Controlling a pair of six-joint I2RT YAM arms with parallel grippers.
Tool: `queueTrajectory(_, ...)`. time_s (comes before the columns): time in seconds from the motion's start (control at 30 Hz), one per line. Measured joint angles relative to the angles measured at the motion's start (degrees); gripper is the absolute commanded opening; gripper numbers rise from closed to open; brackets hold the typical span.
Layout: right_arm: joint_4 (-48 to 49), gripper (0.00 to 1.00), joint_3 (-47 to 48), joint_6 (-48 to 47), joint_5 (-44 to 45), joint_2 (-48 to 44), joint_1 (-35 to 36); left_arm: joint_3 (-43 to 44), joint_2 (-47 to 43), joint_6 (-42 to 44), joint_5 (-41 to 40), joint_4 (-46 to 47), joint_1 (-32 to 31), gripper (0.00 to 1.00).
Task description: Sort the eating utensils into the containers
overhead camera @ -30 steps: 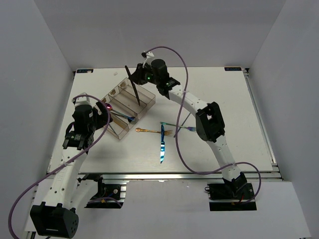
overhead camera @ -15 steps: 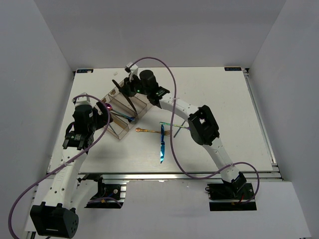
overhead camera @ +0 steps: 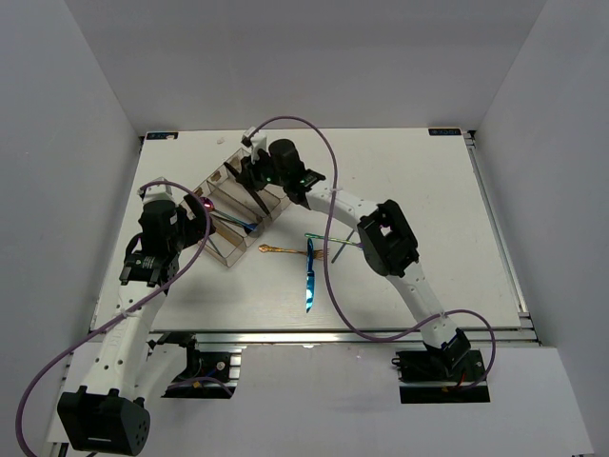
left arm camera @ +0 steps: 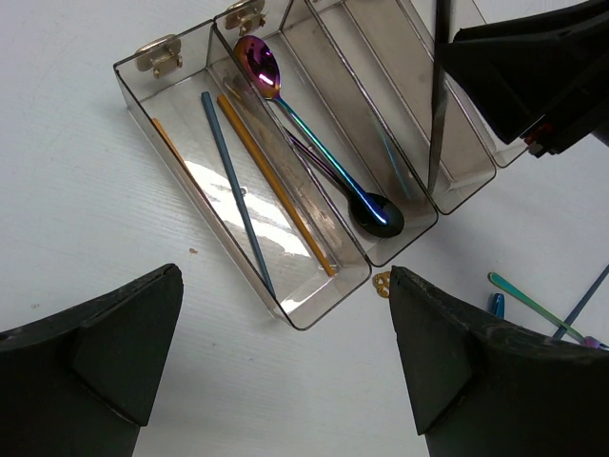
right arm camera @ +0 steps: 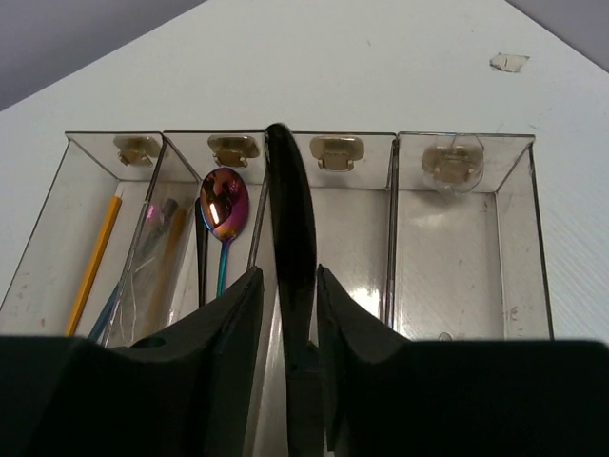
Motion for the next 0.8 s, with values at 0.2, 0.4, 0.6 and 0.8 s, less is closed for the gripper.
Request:
queueTrajectory(0.2, -0.28, 0.52, -4.17, -0.66, 0.13, -2.56, 0.07, 0.00, 0.00, 0.00, -0.02, 0.00, 0.00, 0.98)
queueTrajectory(0.4, -1.57, 0.89, -13.18, -0.87, 5.77, -14.71, 0.74, 0.00, 0.00, 0.00, -0.09, 0.00, 0.00, 0.98)
queueTrajectory(0.6, -11.06, 0.89, -16.26, 7.80, 27.34, -30.27, 3.32, 0.00, 0.00, 0.00, -0.39, 0.00, 0.00, 0.98)
queueTrajectory(0.8, -24.02, 0.89, -24.04, 21.55, 41.75, -37.31, 6.19, 0.00, 0.00, 0.00, -0.59, -0.02, 0.00, 0.98)
